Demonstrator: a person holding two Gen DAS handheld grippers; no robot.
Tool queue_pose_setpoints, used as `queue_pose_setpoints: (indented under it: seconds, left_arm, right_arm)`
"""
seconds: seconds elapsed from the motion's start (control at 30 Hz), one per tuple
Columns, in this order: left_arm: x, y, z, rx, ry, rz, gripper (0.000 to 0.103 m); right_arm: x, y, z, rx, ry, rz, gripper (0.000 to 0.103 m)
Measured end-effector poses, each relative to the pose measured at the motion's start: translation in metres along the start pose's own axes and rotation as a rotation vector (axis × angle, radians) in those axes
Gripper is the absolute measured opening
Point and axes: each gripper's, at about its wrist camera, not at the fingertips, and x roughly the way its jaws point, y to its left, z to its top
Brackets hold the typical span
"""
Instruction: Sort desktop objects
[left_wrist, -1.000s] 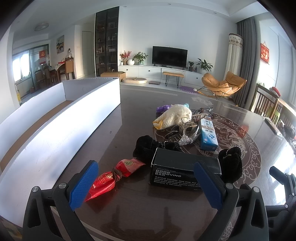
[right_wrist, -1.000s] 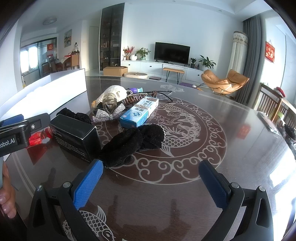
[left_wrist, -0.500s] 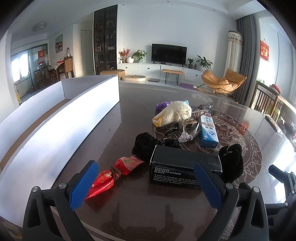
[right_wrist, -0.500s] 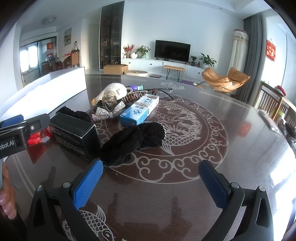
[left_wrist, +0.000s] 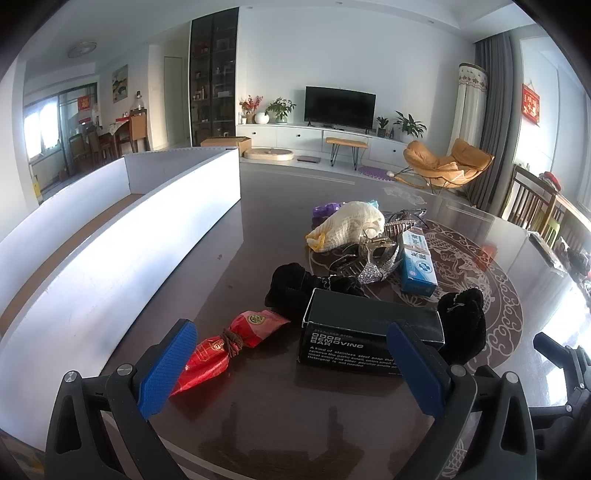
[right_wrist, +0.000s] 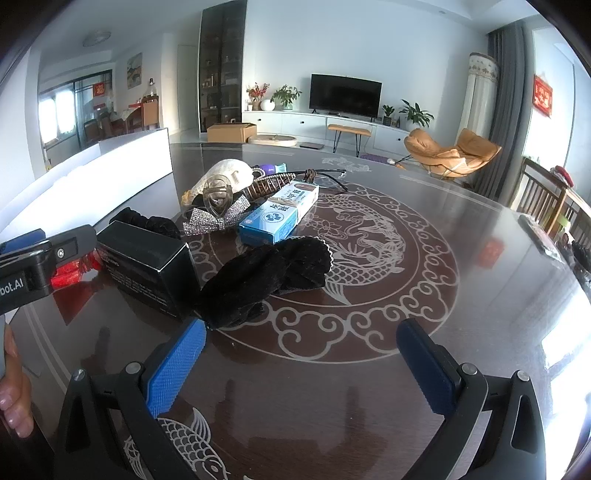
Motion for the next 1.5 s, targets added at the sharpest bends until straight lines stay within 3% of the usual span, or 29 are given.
queue_pose_setpoints:
  seconds: [1.5]
  left_arm:
    - [-0.0005,-0.0017,-0.0002,-0.007,0.016,-0.019,0.103]
  right_arm:
    - [0.0026,0.0003,-0.001,0.005,0.006,0.004,0.103]
